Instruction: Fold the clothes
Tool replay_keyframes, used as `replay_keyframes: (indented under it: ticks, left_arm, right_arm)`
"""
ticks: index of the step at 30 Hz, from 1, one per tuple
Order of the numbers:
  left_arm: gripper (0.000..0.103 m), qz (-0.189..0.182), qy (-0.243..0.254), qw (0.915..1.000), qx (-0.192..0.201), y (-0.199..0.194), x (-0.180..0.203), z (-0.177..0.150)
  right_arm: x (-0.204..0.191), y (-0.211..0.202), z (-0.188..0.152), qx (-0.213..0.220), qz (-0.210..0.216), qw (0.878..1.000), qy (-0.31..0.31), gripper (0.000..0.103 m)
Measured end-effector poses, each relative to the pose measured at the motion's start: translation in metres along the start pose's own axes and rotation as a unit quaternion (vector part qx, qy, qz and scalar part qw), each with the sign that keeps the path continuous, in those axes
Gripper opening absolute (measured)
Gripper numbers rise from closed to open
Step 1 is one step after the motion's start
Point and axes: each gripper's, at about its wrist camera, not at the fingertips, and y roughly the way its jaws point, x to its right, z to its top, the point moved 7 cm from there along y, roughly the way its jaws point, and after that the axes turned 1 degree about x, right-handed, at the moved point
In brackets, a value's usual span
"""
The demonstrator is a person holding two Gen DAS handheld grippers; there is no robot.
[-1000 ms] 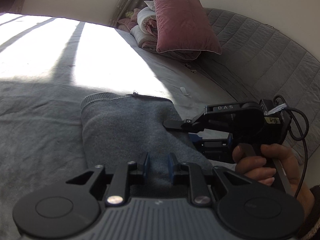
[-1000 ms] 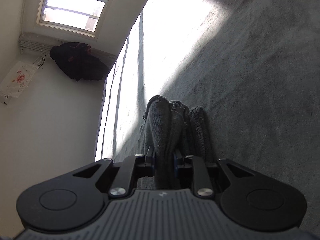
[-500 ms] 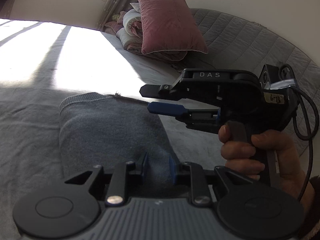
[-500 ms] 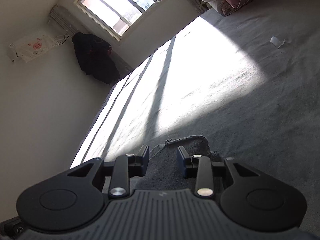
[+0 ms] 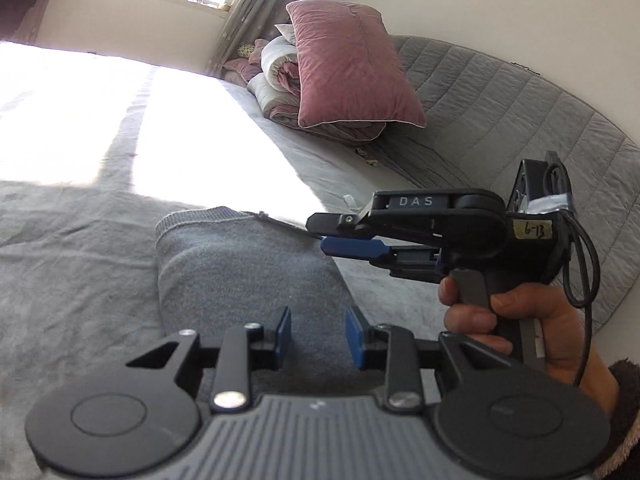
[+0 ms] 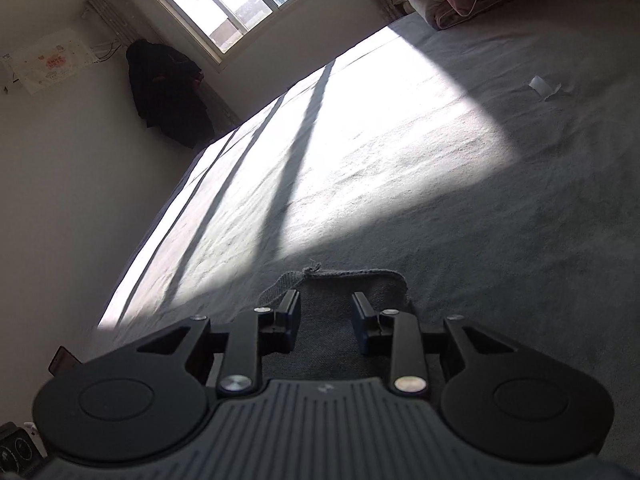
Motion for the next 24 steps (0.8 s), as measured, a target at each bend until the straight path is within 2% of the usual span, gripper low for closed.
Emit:
replay_keyframes:
  ticks: [3, 7, 11, 14, 16, 20, 24]
  left_arm:
    - [0.03, 0.005, -0.012, 0.9999, -0.009, 0.0, -0.012, -0.008]
    - [0.03, -0.004, 0.017, 0.9995, -0.025, -0.007, 0.0, -0.024]
    - [0.031, -0.017, 0.048, 0.9973, -0.052, -0.013, 0.01, -0.03]
    - [0.038, -0.016, 0.049, 0.9969, -0.059, -0.016, 0.01, -0.022]
    - [0.046, -0.012, 0.036, 0.9978, -0.054, -0.014, 0.005, -0.009]
    - [0.05, 0.025, 0.018, 0.9991, -0.029, -0.006, -0.007, 0.012]
    - [0.054, 0.078, 0.008, 0.9964, -0.034, 0.012, -0.024, 0.023]
  right_arm:
    - [-0.003, -0.003, -0.007, -0.013, 0.002, 1.0, -0.018, 0.033]
    - [0.0, -0.002, -0.018, -0.038, -0.016, 0.998, -0.048, 0.033]
    - [0.008, -0.009, -0.022, -0.044, -0.018, 0.998, -0.051, 0.033]
    - [0.015, -0.017, -0.021, -0.045, -0.016, 0.998, -0.041, 0.036]
    - [0.019, -0.022, -0.02, -0.043, -0.013, 0.998, -0.033, 0.042]
    - [0.019, -0.027, -0.02, -0.039, -0.009, 0.999, -0.026, 0.044]
    - [0.017, -0.025, -0.026, -0.056, 0.0, 0.998, -0.017, 0.046]
